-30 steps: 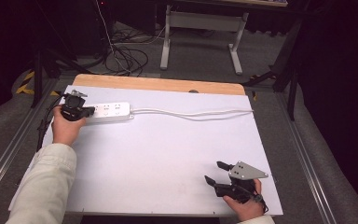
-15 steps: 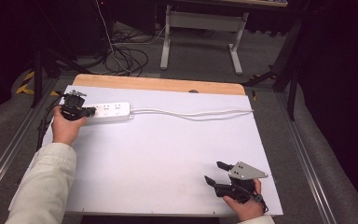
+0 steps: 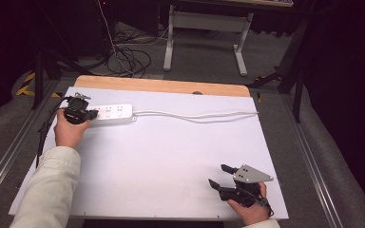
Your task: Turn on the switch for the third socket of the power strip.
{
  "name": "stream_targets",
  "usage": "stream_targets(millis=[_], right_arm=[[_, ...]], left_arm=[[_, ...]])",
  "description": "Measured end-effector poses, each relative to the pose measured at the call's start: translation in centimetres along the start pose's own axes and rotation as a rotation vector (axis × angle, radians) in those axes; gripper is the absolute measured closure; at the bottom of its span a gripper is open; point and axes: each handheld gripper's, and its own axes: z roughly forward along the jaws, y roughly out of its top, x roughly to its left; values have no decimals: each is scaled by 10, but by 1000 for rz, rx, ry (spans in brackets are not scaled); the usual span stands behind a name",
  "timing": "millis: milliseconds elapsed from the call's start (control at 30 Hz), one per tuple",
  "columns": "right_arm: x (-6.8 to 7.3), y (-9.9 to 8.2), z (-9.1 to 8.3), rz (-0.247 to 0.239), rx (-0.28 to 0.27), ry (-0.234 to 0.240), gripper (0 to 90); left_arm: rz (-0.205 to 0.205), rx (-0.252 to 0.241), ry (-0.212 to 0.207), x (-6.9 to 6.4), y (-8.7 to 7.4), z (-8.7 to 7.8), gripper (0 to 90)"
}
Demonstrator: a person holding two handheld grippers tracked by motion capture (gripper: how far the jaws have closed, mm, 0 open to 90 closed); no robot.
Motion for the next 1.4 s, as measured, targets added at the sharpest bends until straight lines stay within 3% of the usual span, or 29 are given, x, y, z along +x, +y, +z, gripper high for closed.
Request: stream_targets(millis=[533,733,800,1033,1100,1200,1400], right_arm=[[0,0,-1,-2,-2,1,324],[0,0,-1,0,-2,1,324],[1,0,0,0,-2,3,324],[0,0,-1,1,-4,-1,324],[-1,0,-1,3,-6,0,324],[-1,0,0,3,-1,-2,324],[0,1,0,-2,-2,-6,324]], left_arm=[[2,22,43,-7,2,1,900],[38,37,64,-11,3,2,900],[27,36,65,-11,3,2,900],[13,31,29,-7,4,-1,900],[26,20,38,-8,3,-5,900],[9,-7,3,-9,6,-13,900],[27,-30,-21,-12,9,-29,900]])
